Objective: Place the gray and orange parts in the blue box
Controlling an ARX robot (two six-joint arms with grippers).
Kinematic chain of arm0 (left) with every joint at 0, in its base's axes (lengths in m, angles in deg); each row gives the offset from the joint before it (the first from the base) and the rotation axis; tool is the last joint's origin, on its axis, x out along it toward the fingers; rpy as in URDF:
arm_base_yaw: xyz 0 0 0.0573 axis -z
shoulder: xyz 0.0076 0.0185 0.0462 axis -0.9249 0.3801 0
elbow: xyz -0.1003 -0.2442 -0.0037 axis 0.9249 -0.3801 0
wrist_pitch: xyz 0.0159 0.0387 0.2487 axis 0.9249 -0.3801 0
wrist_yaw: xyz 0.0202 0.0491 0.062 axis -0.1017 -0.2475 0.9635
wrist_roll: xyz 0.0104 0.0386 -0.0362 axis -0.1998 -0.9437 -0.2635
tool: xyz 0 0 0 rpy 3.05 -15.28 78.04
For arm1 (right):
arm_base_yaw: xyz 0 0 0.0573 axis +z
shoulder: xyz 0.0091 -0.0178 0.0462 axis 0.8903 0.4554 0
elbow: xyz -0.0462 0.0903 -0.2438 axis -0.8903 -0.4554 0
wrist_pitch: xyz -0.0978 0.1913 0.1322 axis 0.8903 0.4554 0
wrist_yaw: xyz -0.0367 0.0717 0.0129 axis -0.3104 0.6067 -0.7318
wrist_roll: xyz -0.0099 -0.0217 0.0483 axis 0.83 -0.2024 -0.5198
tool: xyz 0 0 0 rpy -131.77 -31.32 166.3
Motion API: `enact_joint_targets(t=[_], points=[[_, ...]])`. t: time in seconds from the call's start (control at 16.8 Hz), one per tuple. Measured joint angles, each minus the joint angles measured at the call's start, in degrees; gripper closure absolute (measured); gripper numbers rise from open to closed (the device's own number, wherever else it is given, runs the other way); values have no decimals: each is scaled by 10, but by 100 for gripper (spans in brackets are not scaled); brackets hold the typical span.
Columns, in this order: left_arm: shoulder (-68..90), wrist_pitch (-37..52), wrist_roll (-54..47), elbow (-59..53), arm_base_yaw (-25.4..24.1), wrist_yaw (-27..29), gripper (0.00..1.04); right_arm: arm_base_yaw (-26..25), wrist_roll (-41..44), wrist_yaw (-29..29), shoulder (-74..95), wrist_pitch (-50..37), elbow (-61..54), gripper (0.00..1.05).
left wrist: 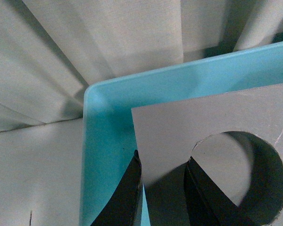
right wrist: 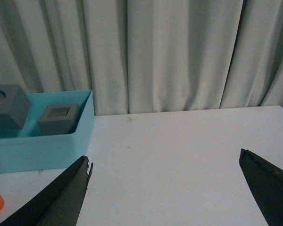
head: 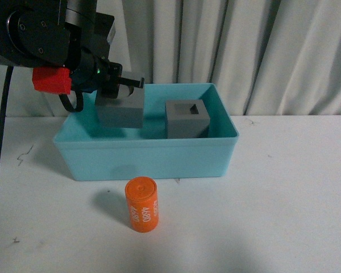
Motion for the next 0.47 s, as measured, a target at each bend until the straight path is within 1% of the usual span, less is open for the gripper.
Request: enact_joint_targets(t=[0.47], points=[[13, 0, -10, 7, -5, 0, 85, 0, 0, 0, 0, 0, 0, 6]])
